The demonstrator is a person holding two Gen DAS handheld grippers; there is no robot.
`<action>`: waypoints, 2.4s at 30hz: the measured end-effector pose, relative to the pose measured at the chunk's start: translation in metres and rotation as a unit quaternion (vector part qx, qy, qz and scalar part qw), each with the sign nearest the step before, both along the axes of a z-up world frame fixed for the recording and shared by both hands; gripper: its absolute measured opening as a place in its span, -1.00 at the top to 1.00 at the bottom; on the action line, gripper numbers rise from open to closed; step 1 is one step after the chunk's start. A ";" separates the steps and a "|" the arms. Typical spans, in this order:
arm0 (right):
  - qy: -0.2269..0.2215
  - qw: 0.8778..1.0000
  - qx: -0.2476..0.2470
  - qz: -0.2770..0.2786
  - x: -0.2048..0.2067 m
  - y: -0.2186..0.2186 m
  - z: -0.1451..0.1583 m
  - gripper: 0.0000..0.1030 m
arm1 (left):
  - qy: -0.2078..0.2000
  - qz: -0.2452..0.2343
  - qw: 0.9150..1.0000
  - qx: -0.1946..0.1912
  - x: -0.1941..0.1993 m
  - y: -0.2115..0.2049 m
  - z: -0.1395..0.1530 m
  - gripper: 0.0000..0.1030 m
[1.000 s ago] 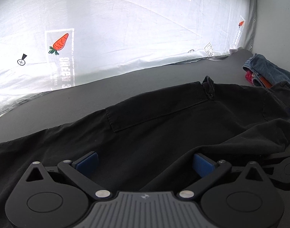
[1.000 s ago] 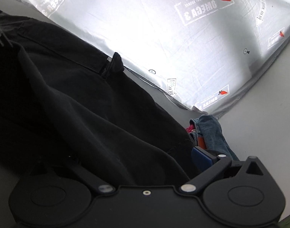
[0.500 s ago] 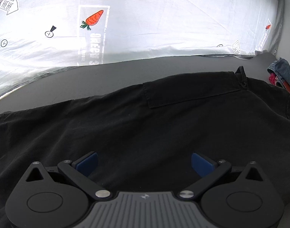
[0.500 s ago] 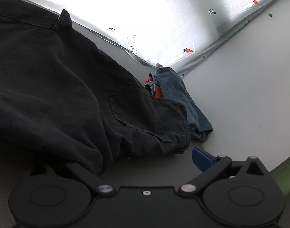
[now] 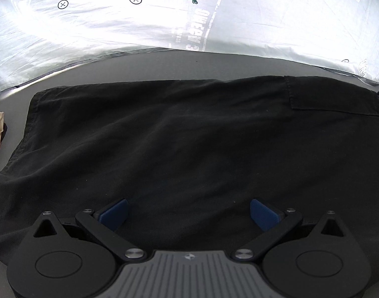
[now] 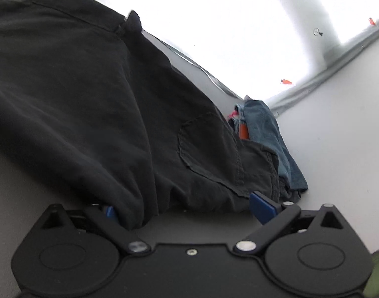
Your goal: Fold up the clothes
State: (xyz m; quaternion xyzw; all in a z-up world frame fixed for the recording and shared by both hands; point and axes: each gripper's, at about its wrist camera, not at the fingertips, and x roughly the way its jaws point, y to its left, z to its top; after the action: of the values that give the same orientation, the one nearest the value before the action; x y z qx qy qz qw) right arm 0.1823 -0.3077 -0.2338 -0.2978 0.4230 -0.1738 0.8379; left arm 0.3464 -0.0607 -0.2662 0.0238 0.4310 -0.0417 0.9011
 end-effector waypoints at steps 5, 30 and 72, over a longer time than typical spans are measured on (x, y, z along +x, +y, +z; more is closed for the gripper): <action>0.019 0.991 0.122 0.056 -0.016 0.004 0.032 -0.93 | -0.003 0.006 1.000 0.003 -0.003 -0.002 0.000 -1.00; -0.004 0.947 0.275 -0.167 0.048 -0.016 -0.006 0.22 | -0.001 0.166 0.984 0.068 -0.009 0.143 -0.005 -1.00; 0.091 0.931 0.352 -0.017 0.150 0.251 0.009 0.94 | -0.083 0.043 0.995 -0.015 0.073 0.169 -0.021 -1.00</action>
State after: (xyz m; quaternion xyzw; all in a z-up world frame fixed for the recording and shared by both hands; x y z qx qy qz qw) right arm 0.3323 -0.0563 -0.2250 0.0092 0.5370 -0.0002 0.8435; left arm 0.4195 0.1078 -0.2870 -0.0049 0.3545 -0.0073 0.9350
